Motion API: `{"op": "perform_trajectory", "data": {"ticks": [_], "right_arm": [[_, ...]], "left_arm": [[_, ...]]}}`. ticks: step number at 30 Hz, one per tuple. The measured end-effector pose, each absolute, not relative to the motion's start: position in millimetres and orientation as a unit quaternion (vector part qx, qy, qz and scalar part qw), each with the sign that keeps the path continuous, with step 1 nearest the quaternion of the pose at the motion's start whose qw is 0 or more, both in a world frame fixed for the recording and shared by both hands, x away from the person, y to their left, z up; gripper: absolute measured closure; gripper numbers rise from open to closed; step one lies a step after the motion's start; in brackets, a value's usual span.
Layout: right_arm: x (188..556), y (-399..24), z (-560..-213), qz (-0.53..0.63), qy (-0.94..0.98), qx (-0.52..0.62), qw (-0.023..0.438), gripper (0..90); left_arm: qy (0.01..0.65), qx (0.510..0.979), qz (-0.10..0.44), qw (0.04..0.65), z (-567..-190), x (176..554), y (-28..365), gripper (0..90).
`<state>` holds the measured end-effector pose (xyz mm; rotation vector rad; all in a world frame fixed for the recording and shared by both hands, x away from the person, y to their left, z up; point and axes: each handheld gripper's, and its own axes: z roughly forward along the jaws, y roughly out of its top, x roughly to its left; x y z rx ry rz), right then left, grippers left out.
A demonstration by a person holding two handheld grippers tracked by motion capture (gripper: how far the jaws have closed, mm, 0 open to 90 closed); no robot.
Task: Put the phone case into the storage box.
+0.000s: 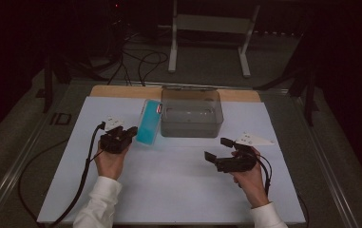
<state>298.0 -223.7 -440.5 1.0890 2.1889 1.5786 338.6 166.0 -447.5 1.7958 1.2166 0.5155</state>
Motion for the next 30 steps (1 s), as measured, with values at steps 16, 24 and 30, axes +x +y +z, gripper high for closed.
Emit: {"op": "perform_trajectory", "data": {"ticks": [16, 24, 30], "right_arm": [[309.9, -197.3, -422.8, 0.556, 0.742, 0.362, 0.101, 8.1], [317.6, -187.3, -420.7, 0.557, 0.738, 0.371, 0.089, 8.1], [324.5, -176.9, -420.6, 0.556, 0.736, 0.379, 0.077, 8.6]], "left_arm": [[0.471, 0.720, 0.222, 0.459, -442.1, 331.6, 143.5, 88.8], [0.465, 0.722, 0.217, 0.464, -441.6, 329.9, 132.9, 88.8], [0.459, 0.724, 0.215, 0.468, -441.5, 327.8, 125.2, 88.8]]}}
